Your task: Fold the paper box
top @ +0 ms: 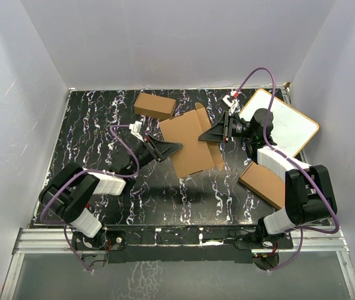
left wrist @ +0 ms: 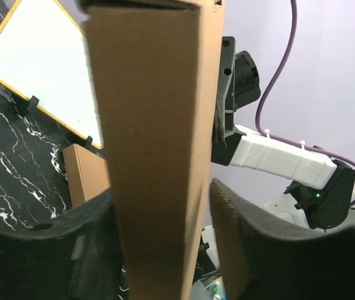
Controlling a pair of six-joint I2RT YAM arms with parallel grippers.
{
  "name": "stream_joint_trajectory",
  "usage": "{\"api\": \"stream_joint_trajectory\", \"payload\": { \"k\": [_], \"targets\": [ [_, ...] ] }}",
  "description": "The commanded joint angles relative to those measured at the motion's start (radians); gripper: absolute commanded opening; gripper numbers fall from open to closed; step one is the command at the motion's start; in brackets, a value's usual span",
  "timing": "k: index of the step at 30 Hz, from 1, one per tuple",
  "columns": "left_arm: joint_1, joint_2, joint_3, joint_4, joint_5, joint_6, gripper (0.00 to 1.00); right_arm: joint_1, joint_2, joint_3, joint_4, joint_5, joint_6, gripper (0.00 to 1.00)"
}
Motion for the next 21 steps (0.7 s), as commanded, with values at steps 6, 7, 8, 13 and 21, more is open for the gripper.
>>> {"api": "stream_joint_trajectory", "payload": {
  "k": [6,7,8,13,21],
  "targets": [
    [0.003,-0.027,0.007,0.153,0.042,0.047,0.17,0.003,-0.046,-0.003,0.022,-0.014,-0.063,0.39],
    [0.003,-0.028,0.005,0.153,0.047,0.054,0.16,0.003,-0.049,-0.004,0.012,-0.016,-0.079,0.39],
    [0.004,-0.029,0.004,0.153,0.051,0.061,0.14,0.003,-0.052,-0.003,-0.003,-0.019,-0.099,0.39],
    [0.005,-0.035,0.007,0.136,0.094,0.099,0.10,0.003,-0.069,0.007,-0.090,-0.034,-0.222,0.43],
    [0.043,-0.052,0.001,0.102,0.218,0.130,0.05,-0.033,-0.119,0.074,-0.435,-0.061,-0.666,0.72]
  ]
}}
